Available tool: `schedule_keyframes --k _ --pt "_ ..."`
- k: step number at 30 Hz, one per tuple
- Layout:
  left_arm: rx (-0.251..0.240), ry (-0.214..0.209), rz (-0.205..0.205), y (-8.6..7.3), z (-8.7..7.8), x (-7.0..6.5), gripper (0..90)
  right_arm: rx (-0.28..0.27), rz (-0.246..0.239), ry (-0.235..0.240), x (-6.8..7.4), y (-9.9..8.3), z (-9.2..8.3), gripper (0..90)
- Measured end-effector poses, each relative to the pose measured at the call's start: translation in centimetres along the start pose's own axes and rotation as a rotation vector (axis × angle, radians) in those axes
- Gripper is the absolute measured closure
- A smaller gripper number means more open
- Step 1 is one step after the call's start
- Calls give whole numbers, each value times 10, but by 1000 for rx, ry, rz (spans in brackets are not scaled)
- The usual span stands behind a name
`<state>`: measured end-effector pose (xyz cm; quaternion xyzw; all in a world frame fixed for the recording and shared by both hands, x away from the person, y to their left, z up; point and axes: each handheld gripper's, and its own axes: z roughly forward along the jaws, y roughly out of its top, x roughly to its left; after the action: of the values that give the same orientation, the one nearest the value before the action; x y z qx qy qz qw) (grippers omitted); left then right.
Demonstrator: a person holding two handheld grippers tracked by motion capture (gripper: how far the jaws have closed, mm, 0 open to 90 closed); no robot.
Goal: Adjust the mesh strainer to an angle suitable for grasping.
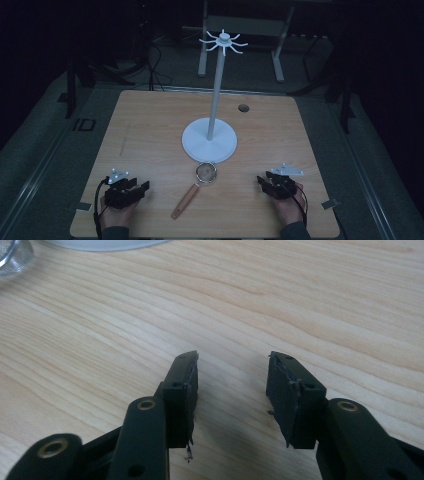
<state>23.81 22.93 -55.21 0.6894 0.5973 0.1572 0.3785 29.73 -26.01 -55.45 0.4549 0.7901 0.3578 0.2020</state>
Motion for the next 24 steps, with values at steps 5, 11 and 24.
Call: schedule_keyframes --k 5,11,24 --pt "8 1 7 0 2 -1 453 -21 -38 19 11 8 -3 578" --pt "-6 0 2 0 1 1 453 -35 -97 60 25 21 -1 607" --pt "-8 -4 5 1 1 0 451 1 -195 181 56 39 21 897"
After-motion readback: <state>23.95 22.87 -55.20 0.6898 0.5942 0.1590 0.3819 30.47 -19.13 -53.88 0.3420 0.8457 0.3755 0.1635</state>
